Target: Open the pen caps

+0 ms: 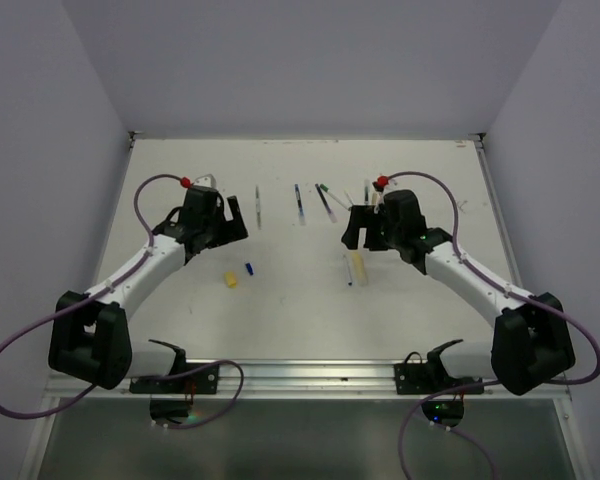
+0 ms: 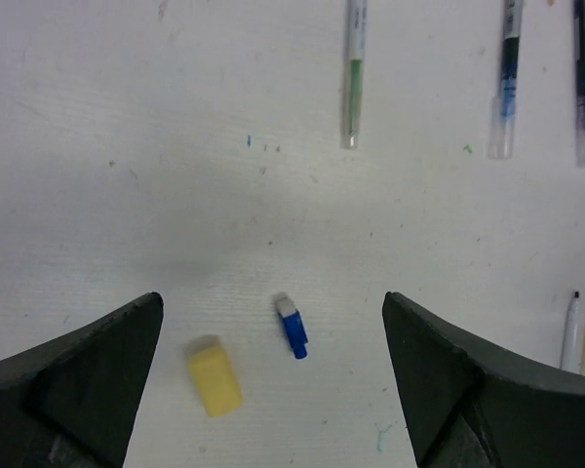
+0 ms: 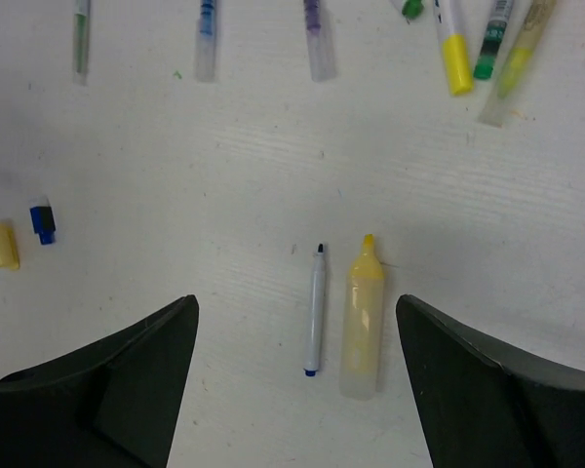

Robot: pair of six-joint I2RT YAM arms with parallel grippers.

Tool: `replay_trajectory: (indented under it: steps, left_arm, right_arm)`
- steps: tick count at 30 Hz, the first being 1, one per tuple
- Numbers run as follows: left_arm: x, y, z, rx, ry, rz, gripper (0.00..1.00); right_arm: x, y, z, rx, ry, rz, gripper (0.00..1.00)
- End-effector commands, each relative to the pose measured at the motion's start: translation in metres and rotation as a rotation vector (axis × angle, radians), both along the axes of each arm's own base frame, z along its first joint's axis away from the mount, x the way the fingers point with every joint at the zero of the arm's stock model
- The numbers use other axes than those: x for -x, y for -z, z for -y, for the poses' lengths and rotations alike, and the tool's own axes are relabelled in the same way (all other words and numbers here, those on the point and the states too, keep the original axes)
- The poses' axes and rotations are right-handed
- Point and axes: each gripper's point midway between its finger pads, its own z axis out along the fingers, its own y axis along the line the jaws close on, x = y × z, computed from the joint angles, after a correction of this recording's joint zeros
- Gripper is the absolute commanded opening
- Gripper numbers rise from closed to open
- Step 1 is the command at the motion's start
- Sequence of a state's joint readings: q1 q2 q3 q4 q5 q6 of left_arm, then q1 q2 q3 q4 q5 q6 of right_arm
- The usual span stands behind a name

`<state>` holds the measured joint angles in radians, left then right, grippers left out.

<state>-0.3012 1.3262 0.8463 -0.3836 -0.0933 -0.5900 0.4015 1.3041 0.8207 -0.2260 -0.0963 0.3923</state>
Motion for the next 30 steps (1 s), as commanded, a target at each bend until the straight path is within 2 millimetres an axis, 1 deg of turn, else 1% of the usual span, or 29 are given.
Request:
replay_trajectory:
  steps: [1, 2, 3, 5, 6, 7, 8, 9, 10, 11, 12, 13, 14, 15, 16, 17, 18, 19, 20, 21, 22, 23, 24, 25, 26, 27, 28, 29, 30]
  left_arm:
    - [-0.027, -0.024, 0.003, 0.002, -0.003, 0.068, 0.97]
    - [-0.034, -0.031, 0.007, 0.011, 0.001, 0.086, 0.96]
    - [-0.037, -0.032, 0.009, 0.015, 0.003, 0.085, 0.95]
    - [-0.046, -0.035, 0.014, 0.025, 0.016, 0.089, 0.95]
    - [-0.047, -0.037, 0.016, 0.025, 0.018, 0.092, 0.95]
    - [-0.048, -0.039, 0.016, 0.023, 0.02, 0.098, 0.95]
    - [-0.049, -0.041, 0.014, 0.016, 0.02, 0.105, 0.95]
    - [-0.048, -0.041, 0.014, 0.013, 0.019, 0.106, 0.95]
    - [-0.047, -0.046, 0.012, 0.012, 0.018, 0.12, 0.95]
    - [-0.043, -0.043, 0.011, 0.004, 0.021, 0.114, 0.95]
    - [-0.04, -0.047, 0.008, 0.002, 0.019, 0.13, 0.95]
    - [-0.037, -0.047, 0.007, 0.001, 0.021, 0.133, 0.95]
    - [-0.03, -0.039, 0.005, -0.006, 0.022, 0.119, 0.95]
    - [-0.027, -0.037, 0.004, -0.007, 0.023, 0.121, 0.95]
    - [-0.023, -0.043, 0.003, 0.001, 0.023, 0.142, 0.95]
    - [-0.015, -0.034, 0.0, -0.006, 0.023, 0.125, 0.95]
    - [-0.01, -0.037, -0.001, 0.0, 0.024, 0.139, 0.95]
    - [-0.006, -0.036, -0.001, 0.001, 0.029, 0.141, 0.95]
    - [0.001, -0.029, -0.003, 0.002, 0.034, 0.128, 0.95]
    - [0.005, -0.033, -0.001, 0.017, 0.046, 0.142, 0.95]
    - [0.009, -0.032, -0.001, 0.022, 0.052, 0.143, 0.95]
    - [0.015, -0.028, 0.0, 0.03, 0.065, 0.134, 0.95]
    - [0.017, -0.033, 0.001, 0.041, 0.071, 0.151, 0.95]
    - [0.02, -0.033, 0.001, 0.044, 0.076, 0.154, 0.95]
    - [0.024, -0.029, 0.002, 0.046, 0.085, 0.146, 0.95]
    - [0.026, -0.033, 0.001, 0.053, 0.089, 0.161, 0.95]
    - [0.028, -0.033, 0.001, 0.051, 0.093, 0.163, 0.95]
    - [0.031, -0.03, 0.0, 0.052, 0.093, 0.156, 0.95]
    - [0.033, -0.031, 0.001, 0.056, 0.099, 0.163, 0.95]
  right_arm:
    - [-0.023, -0.032, -0.022, -0.013, -0.02, 0.105, 0.87]
    - [-0.023, -0.034, -0.033, -0.002, -0.042, 0.118, 0.86]
    - [-0.027, -0.033, -0.038, 0.018, -0.044, 0.125, 0.86]
    - [-0.038, -0.033, -0.054, 0.066, -0.053, 0.147, 0.82]
    - [-0.047, -0.041, -0.062, 0.062, -0.053, 0.17, 0.81]
    - [-0.051, -0.04, -0.069, 0.064, -0.052, 0.17, 0.81]
    - [-0.057, -0.025, -0.073, 0.095, -0.045, 0.144, 0.8]
    - [-0.062, -0.023, -0.077, 0.106, -0.044, 0.146, 0.78]
    - [-0.073, -0.028, -0.083, 0.115, -0.034, 0.167, 0.77]
    - [-0.08, -0.012, -0.084, 0.151, -0.022, 0.149, 0.76]
    - [-0.088, -0.017, -0.094, 0.145, -0.028, 0.164, 0.75]
    - [-0.094, -0.014, -0.098, 0.148, -0.03, 0.161, 0.73]
    - [-0.098, -0.01, -0.102, 0.155, -0.036, 0.156, 0.72]
    - [-0.101, 0.009, -0.106, 0.186, -0.041, 0.122, 0.72]
    - [-0.111, 0.001, -0.112, 0.185, -0.043, 0.147, 0.7]
    - [-0.114, 0.006, -0.116, 0.198, -0.046, 0.146, 0.7]
    - [-0.122, 0.011, -0.121, 0.211, -0.047, 0.145, 0.69]
    - [-0.126, 0.017, -0.122, 0.223, -0.049, 0.141, 0.67]
    - [-0.129, 0.019, -0.125, 0.226, -0.053, 0.141, 0.66]
    - [-0.136, 0.014, -0.131, 0.218, -0.053, 0.156, 0.65]
    - [-0.14, 0.029, -0.131, 0.245, -0.055, 0.137, 0.65]
    - [-0.143, 0.03, -0.133, 0.249, -0.052, 0.137, 0.63]
    - [-0.15, 0.028, -0.136, 0.248, -0.047, 0.144, 0.62]
    - [-0.153, 0.038, -0.137, 0.266, -0.046, 0.134, 0.61]
    - [-0.156, 0.041, -0.138, 0.271, -0.044, 0.131, 0.6]
    - [-0.163, 0.037, -0.142, 0.268, -0.04, 0.143, 0.58]
    - [-0.165, 0.048, -0.142, 0.288, -0.038, 0.129, 0.58]
    - [-0.168, 0.052, -0.142, 0.298, -0.036, 0.124, 0.57]
    - [-0.175, 0.046, -0.146, 0.292, -0.034, 0.139, 0.56]
